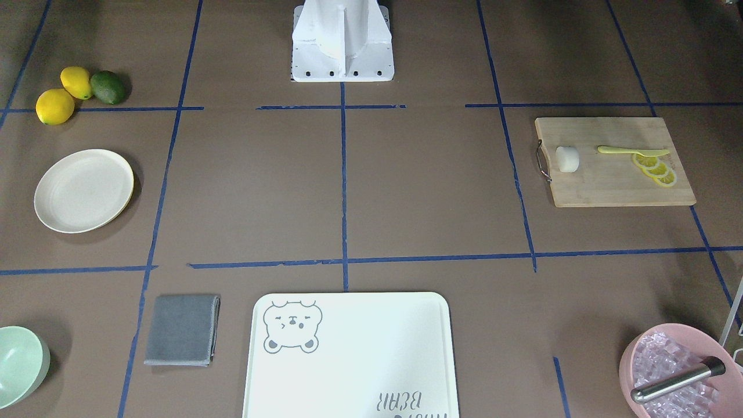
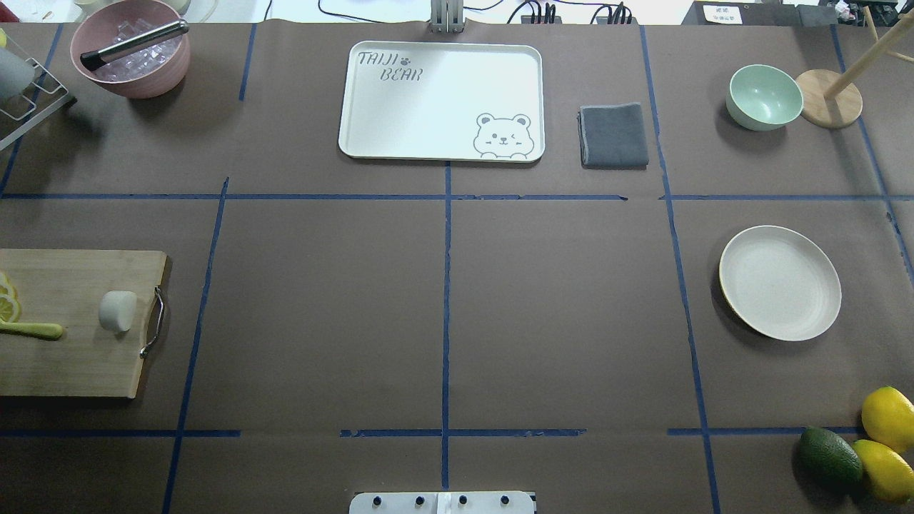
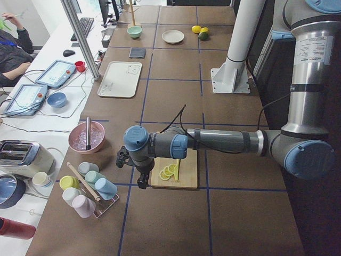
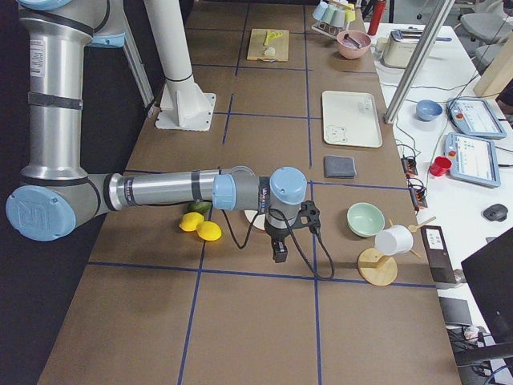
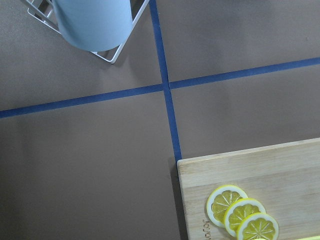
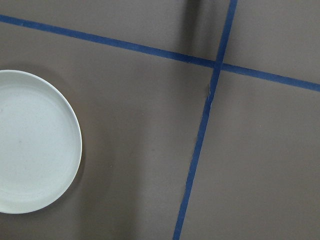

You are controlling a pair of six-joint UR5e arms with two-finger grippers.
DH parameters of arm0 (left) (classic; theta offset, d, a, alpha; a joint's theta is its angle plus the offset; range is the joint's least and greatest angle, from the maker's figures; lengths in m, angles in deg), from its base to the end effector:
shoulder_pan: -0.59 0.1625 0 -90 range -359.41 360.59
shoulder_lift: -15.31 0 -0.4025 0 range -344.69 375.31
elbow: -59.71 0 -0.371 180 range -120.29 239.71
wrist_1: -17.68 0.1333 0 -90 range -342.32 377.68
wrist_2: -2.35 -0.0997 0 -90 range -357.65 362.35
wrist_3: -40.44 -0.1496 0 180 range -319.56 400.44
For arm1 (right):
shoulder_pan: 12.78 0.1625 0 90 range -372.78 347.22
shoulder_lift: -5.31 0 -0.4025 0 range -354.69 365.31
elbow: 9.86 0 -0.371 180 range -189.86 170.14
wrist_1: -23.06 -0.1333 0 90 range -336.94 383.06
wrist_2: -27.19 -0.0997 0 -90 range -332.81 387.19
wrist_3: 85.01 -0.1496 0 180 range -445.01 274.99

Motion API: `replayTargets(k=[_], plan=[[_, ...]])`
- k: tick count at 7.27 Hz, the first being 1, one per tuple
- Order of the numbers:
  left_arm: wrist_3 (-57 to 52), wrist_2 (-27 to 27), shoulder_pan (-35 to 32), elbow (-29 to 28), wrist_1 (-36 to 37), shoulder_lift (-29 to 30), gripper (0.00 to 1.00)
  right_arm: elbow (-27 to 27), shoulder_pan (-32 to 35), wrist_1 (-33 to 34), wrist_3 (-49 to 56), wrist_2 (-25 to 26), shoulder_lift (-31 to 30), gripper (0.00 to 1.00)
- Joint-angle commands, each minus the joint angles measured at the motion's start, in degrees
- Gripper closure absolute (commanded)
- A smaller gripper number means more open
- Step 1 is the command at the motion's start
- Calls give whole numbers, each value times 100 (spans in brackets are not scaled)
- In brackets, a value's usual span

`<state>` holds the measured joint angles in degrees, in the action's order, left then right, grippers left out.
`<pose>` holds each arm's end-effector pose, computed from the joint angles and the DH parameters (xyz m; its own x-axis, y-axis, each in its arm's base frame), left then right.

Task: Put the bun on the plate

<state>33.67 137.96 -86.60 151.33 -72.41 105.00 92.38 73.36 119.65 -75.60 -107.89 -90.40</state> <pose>-0.0033 -0.4717 0.6587 0.6872 0.1691 -0.7065 -0.1309 0.9854 0.1085 -0.0015 -0.4290 0.6266 0.6841 -0.2093 0.6987 0.1816 0.9767 0.1147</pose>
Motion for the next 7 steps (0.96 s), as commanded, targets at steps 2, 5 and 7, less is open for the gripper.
replayTargets(k=[2, 5, 7], plan=[[9, 0, 17, -65, -61, 39, 0, -2, 0, 0, 0, 0, 0, 0], [9, 0, 18, -48, -53, 31, 0, -37, -410, -566, -750, -44, 79, 0], [9, 0, 18, -22, -53, 31, 0, -667, -1078, -2714, -2549, -9, 9, 0]])
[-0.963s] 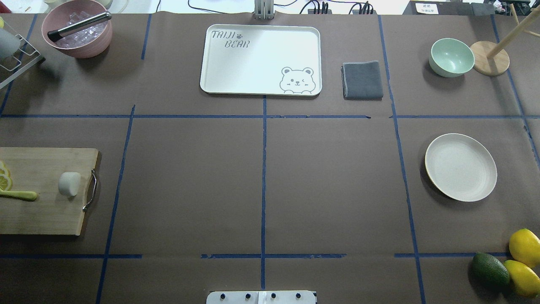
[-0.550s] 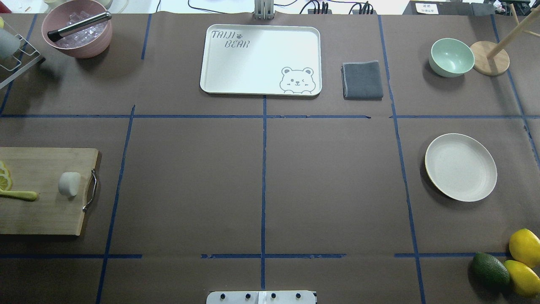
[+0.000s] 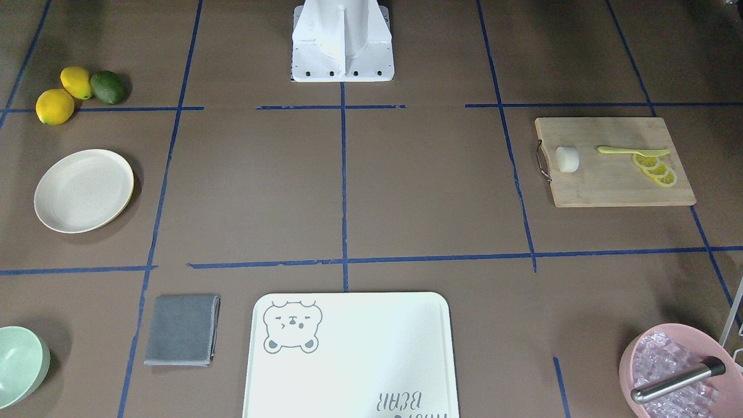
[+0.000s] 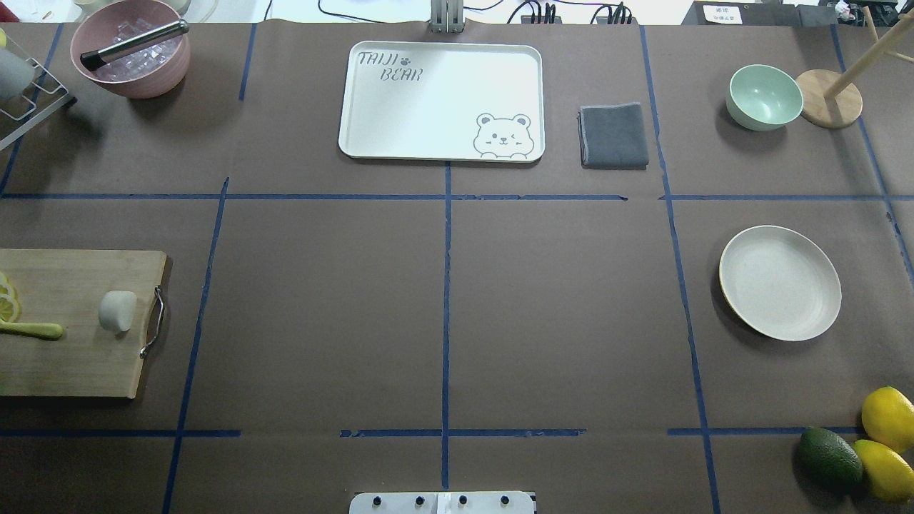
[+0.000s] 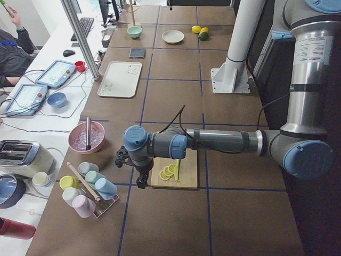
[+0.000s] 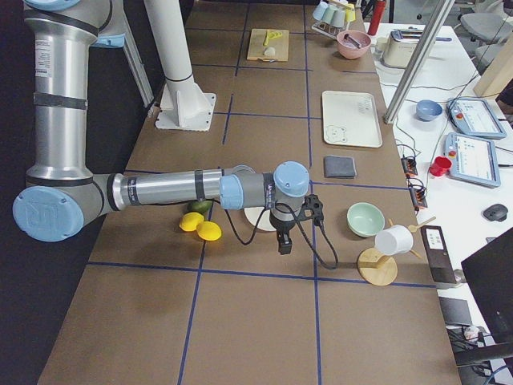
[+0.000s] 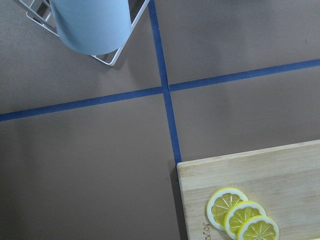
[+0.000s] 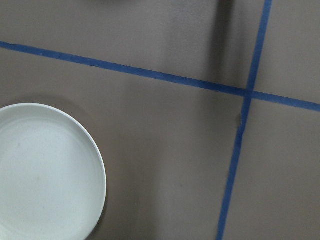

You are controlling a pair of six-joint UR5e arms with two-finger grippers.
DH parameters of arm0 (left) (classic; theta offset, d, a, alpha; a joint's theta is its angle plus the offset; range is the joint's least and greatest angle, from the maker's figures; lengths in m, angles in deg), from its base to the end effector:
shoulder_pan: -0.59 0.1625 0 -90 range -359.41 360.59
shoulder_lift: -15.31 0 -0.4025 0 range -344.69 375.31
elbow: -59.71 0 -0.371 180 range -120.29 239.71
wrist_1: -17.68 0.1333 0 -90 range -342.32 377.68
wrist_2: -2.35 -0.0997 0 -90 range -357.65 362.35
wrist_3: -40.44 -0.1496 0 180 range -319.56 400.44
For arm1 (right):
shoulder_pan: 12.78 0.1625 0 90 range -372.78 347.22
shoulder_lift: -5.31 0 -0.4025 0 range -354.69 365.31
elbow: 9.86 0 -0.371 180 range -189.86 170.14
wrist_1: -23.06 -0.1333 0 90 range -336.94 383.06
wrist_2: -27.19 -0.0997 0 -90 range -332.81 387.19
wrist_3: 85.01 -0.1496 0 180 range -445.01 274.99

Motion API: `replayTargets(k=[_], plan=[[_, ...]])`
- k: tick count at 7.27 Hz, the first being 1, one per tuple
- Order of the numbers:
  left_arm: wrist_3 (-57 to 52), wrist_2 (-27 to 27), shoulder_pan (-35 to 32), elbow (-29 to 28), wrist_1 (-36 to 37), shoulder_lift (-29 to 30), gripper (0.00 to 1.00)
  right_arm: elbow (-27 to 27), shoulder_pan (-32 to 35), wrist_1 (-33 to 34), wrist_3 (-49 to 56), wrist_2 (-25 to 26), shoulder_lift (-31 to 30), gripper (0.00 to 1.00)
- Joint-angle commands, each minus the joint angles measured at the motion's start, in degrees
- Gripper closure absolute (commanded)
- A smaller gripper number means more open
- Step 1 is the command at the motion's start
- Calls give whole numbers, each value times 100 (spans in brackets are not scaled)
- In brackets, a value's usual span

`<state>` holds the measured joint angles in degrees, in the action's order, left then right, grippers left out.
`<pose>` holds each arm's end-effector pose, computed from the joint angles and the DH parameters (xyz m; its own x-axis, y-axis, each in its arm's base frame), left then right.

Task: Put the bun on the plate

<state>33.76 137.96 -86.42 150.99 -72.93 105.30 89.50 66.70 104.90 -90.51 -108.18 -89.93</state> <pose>-0.0016 -0.4746 0.6581 0.6866 0.1756 -0.7055 -0.1329 0.9844 0.1157 -0.0563 -0.4503 0.6182 0.6771 -0.1837 0.7126 0.1140 0.9828 0.1451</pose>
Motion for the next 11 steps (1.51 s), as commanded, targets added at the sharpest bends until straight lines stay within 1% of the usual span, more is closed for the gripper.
replayTargets(k=[1, 2, 4, 5, 6, 7, 8, 9, 10, 11], plan=[[0, 0, 0, 21, 0, 0, 0, -669, -702, -2146, -1929, 159, -38, 0], [0, 0, 0, 21, -9, 0, 0, -785, -1140, -2729, -2155, 474, -73, 0], [0, 0, 0, 21, -9, 0, 0, -795, -1695, -3373, -3216, 530, -231, 1], [0, 0, 0, 4, -17, 0, 0, -839, -1925, -3385, -3256, 600, -240, 3], [0, 0, 0, -14, -18, 0, 0, -865, -2023, -3385, -3299, 600, -258, 10], [0, 0, 0, -14, -18, 0, 0, -918, -2102, -3385, -3361, 600, -293, 21], [9, 0, 0, -14, -18, 0, 0, -988, -2111, -3377, -3361, 609, -310, 37], [9, 0, 0, -14, -18, 0, 0, -1041, -2120, -3376, -3353, 609, -311, 55], [9, 0, 0, 4, -18, 0, 0, -1033, -2120, -3376, -3353, 600, -311, 90], [9, 0, 0, 4, -18, 0, 0, -1015, -2120, -3385, -3344, 592, -276, 99]])
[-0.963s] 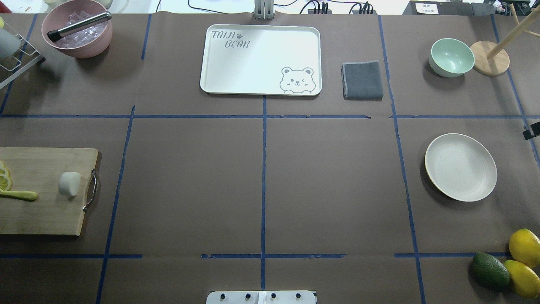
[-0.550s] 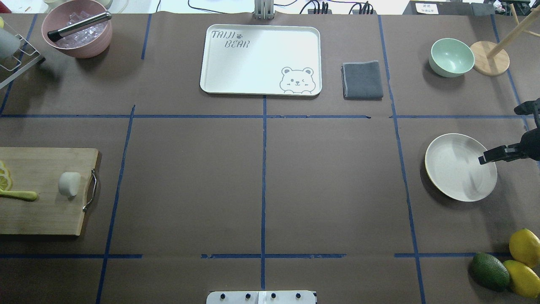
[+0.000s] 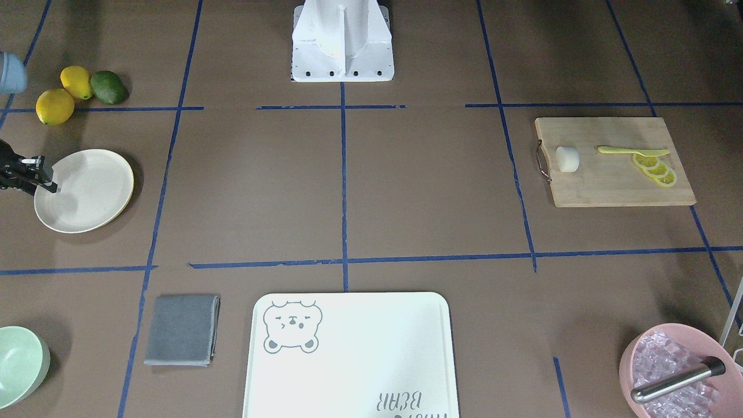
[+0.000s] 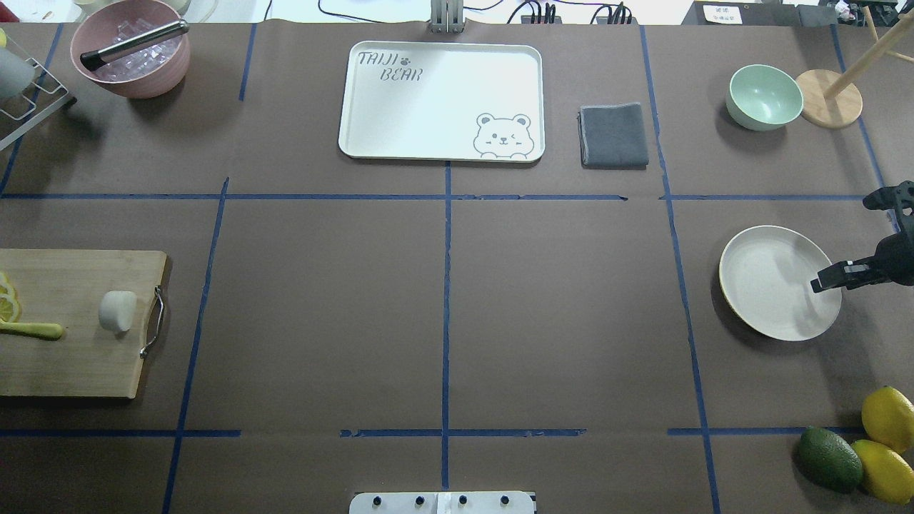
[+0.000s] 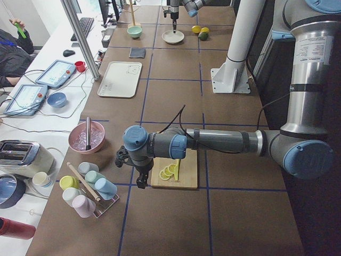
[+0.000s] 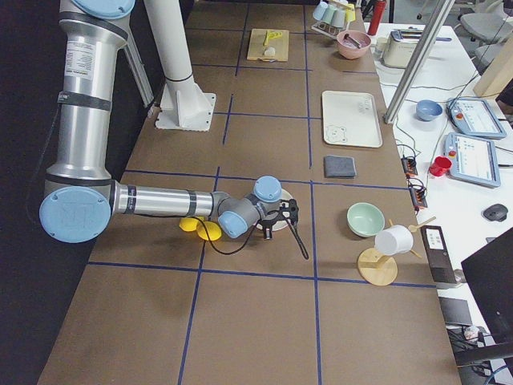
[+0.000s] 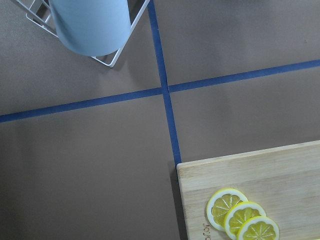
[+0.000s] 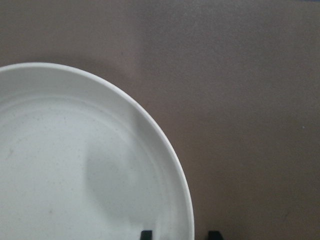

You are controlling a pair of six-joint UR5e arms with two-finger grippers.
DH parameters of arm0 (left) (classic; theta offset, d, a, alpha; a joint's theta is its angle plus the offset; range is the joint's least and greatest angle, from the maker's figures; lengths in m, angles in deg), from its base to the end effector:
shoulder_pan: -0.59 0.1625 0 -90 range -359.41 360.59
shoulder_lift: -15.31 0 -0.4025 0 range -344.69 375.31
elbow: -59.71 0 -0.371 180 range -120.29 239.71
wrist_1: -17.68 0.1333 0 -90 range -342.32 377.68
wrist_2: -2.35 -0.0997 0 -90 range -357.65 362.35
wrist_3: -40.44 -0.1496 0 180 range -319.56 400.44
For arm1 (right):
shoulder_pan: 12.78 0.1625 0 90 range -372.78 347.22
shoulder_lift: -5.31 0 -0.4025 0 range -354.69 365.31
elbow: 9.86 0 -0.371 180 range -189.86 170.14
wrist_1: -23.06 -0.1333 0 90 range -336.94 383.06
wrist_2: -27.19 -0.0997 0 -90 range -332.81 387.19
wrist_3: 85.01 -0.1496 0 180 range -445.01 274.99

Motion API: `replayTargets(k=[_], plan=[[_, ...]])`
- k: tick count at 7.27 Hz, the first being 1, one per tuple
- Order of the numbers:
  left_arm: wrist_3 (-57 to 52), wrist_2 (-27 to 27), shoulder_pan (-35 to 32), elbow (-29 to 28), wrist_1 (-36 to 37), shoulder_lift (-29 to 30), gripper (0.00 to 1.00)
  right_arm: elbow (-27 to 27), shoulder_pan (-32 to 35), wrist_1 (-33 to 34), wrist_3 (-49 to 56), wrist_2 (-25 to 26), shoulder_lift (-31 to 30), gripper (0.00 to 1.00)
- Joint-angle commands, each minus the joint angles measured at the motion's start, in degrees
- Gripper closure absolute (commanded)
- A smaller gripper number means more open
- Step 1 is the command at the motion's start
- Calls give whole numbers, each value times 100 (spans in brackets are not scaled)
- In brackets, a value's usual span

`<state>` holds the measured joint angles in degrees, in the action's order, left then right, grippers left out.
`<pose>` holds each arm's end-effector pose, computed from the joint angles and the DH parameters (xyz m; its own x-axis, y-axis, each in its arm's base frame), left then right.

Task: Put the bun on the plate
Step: 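Reach the right gripper to the rim of the white plate and grip it, then drag the white plate with the right gripper toward the table centre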

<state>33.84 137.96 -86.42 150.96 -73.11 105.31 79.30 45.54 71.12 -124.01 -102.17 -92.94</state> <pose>-0.0016 -0.4750 0.6579 0.6866 0.1762 -0.7053 -0.1319 0.9843 0.1174 -0.2063 -0.4075 0.6625 0.6486 -0.0932 0.7554 0.0425 0.9954 0.0863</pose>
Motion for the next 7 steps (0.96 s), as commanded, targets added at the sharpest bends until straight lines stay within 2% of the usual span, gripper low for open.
replayTargets(k=[1, 3, 4, 6, 7], plan=[[0, 0, 0, 6, 0, 0, 0, 49, -5, -16, 7, -44, 34, 100], [0, 0, 0, -2, 0, 0, 0, 364, -5, -16, -19, -80, 104, 100], [0, 0, 0, -11, -9, 0, 0, 548, -14, 19, -228, -71, 339, 100], [0, 0, 9, -11, -9, 0, 0, 550, -223, 2, -1194, -97, 1408, 99], [0, 0, 9, -11, -9, 0, 0, 489, -599, 72, -1624, -63, 1944, 99]])
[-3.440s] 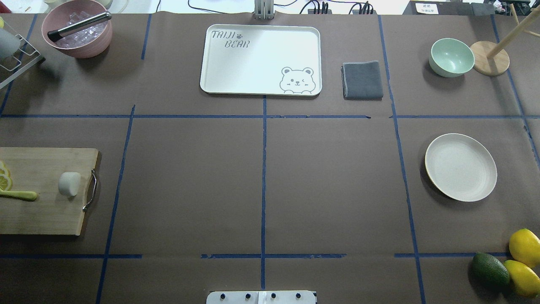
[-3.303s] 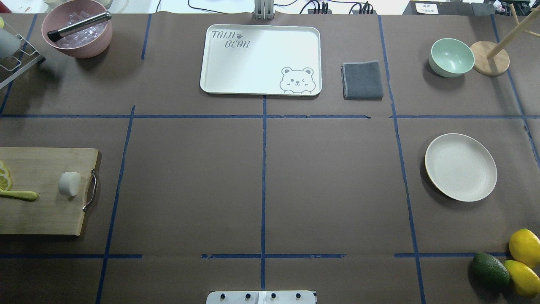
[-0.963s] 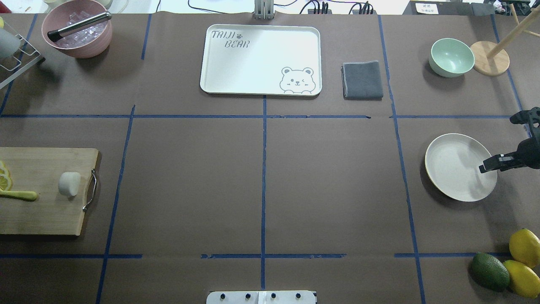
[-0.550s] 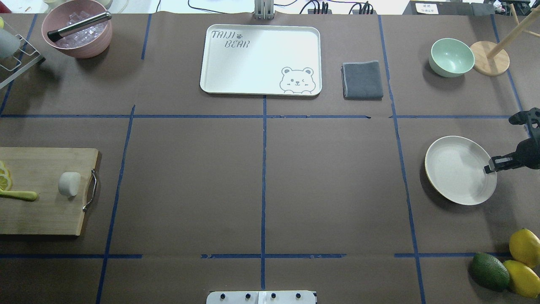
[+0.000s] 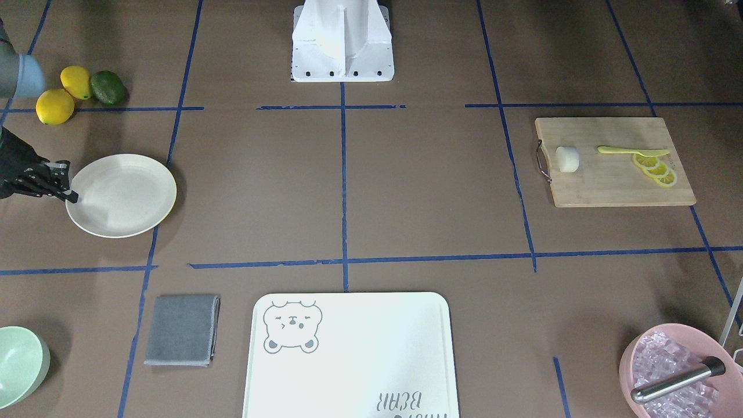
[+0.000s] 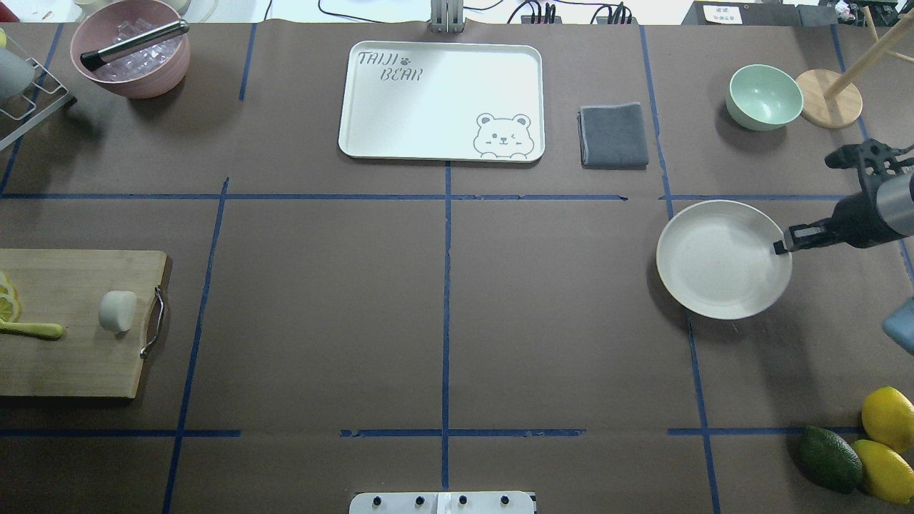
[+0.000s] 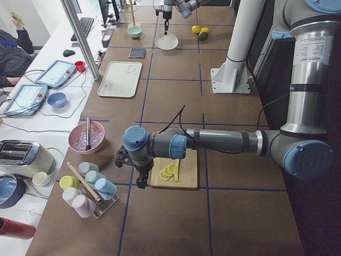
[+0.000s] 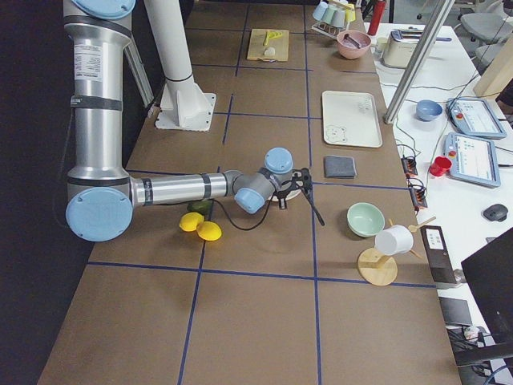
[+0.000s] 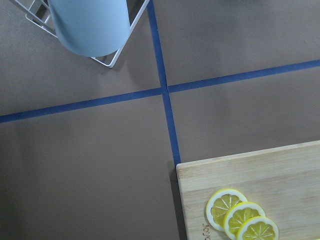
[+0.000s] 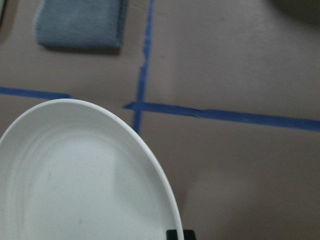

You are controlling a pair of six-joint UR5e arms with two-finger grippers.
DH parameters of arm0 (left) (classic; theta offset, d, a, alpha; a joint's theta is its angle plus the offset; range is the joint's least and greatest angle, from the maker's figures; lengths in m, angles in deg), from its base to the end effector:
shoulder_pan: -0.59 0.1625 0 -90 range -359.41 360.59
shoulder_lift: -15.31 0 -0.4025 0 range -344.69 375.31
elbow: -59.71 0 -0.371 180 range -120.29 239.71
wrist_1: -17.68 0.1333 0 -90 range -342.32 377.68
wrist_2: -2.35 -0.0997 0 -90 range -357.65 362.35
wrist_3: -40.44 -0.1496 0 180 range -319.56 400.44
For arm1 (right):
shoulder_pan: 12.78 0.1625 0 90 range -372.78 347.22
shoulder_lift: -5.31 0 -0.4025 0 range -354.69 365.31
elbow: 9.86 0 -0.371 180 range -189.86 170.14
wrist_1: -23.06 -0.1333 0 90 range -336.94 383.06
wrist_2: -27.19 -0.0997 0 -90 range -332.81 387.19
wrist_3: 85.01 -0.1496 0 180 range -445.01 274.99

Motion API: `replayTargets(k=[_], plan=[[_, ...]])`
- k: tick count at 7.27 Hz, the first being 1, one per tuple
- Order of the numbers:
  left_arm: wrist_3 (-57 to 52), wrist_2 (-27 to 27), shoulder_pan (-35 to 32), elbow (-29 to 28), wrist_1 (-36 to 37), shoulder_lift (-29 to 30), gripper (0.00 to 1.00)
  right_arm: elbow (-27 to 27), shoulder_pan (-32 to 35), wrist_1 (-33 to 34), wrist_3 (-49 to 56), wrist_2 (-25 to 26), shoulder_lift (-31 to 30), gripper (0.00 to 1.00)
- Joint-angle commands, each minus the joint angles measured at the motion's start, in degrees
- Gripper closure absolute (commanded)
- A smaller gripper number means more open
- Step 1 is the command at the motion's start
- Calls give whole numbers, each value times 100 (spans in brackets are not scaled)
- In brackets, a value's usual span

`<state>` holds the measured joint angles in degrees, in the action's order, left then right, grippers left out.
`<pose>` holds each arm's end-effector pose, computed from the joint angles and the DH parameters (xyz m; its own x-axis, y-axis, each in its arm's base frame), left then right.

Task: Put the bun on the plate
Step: 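Drag the white plate with the right gripper toward the table centre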

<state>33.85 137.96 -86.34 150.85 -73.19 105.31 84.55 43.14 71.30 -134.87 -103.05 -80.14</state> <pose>-0.0010 -0.4750 0.6587 0.6864 0.1766 -0.7054 -0.1332 0.9842 0.1168 -0.2778 -0.4760 0.5011 0.4982 -0.1419 0.8554 -0.0404 0.9817 0.1863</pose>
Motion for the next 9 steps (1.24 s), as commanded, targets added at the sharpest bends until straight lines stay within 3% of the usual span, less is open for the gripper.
replayTargets(k=[1, 2, 4, 6, 7, 8, 9], plan=[[9, 9, 1, -1, 0, 0, 0, -106, -728, 107, -1273, 86, 1192, 98], [9, 9, 10, 8, 8, -9, 0, -159, -1062, 272, -2107, 243, 1685, 97], [9, 9, 27, 0, 9, -18, 0, -169, -1774, 1122, -3097, 1076, 2478, 97], [9, 9, 28, 8, 9, -18, 0, -256, -2417, 1461, -3466, 1971, 2744, 97], [9, 9, 36, 8, 9, -18, 0, -405, -2558, 1452, -3643, 2194, 2832, 97], [17, 9, 28, 8, 17, -18, 0, -528, -2647, 1434, -3644, 2222, 2832, 91], [9, 9, 28, 8, 9, -18, 0, -555, -2656, 1417, -3653, 2222, 2832, 34]])
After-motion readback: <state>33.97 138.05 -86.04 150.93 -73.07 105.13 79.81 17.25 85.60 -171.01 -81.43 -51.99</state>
